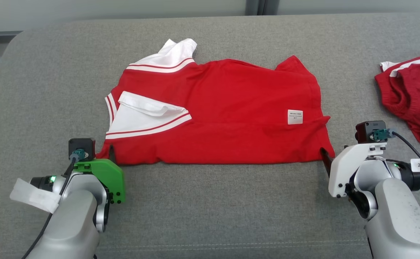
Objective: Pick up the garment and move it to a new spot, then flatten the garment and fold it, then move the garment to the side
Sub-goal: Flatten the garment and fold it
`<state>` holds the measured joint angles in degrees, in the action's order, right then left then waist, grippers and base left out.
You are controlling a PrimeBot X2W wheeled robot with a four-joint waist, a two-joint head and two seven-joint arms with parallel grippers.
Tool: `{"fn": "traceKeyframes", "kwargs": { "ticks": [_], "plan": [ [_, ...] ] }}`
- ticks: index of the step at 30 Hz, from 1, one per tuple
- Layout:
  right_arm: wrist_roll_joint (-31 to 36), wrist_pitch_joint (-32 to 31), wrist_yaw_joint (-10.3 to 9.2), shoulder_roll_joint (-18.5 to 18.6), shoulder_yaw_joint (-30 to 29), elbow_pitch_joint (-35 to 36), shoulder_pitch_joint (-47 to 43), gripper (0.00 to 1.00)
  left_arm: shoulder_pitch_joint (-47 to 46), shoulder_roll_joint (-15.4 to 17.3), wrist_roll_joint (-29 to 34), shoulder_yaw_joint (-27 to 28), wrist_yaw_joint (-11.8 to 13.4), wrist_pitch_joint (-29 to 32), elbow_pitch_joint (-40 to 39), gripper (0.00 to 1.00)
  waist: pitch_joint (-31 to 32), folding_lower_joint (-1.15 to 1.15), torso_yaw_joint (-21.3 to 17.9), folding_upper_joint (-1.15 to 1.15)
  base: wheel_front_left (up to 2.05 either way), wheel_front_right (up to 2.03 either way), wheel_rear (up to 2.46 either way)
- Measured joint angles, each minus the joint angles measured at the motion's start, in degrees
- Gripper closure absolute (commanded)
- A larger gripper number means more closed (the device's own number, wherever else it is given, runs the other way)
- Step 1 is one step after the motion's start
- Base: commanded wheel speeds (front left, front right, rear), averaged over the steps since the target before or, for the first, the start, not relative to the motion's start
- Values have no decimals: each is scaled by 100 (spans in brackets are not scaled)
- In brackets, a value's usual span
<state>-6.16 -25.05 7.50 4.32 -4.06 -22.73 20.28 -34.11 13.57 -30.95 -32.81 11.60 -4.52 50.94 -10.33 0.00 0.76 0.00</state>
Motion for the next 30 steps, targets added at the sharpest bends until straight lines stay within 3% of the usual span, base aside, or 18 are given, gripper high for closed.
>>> {"fn": "traceKeyframes", "kwargs": {
  "ticks": [8, 12, 13, 15, 16, 17, 19, 20, 30],
  "plan": [
    [289, 130, 0, -73, -256, -437, 190, 0, -17, -101, -189, -8, -149, 346, 143, 0, -120, 0, 30, 0, 0, 0, 0],
    [318, 212, 0, -103, -308, -602, 284, 0, -14, -129, -256, -7, -200, 363, 174, 70, -143, 0, 33, 0, 0, 0, 0],
    [298, 223, 0, -112, -323, -657, 310, 0, -13, -130, -261, -10, -202, 345, 182, 98, -147, 0, 33, 0, 0, 0, 0],
    [240, 189, 0, -120, -324, -771, 371, 0, -12, -142, -266, -15, -235, 337, 199, 100, -151, 0, 36, 0, 0, 0, 0],
    [192, 163, -1, -123, -298, -813, 386, 5, -12, -157, -277, -23, -246, 337, 207, 100, -151, 0, 39, 0, 0, 0, 0],
    [110, 149, -1, -126, -299, -842, 398, 39, -12, -170, -281, -27, -252, 335, 215, 100, -149, 0, 42, 0, 0, 0, 0],
    [-69, 92, -1, -123, -296, -904, 417, 95, -12, -175, -319, -27, -278, 314, 235, 100, -140, 0, 43, 0, 0, 0, 0],
    [-110, 86, -1, -123, -271, -921, 423, 100, -12, -175, -330, -26, -285, 291, 248, 100, -132, 0, 42, 0, 0, 0, 0],
    [-287, 45, 4, -157, -204, -961, 374, 100, 41, -175, -430, -8, -352, 126, 360, 100, 4, 0, -4, 0, 0, 0, 0]
  ]
}}
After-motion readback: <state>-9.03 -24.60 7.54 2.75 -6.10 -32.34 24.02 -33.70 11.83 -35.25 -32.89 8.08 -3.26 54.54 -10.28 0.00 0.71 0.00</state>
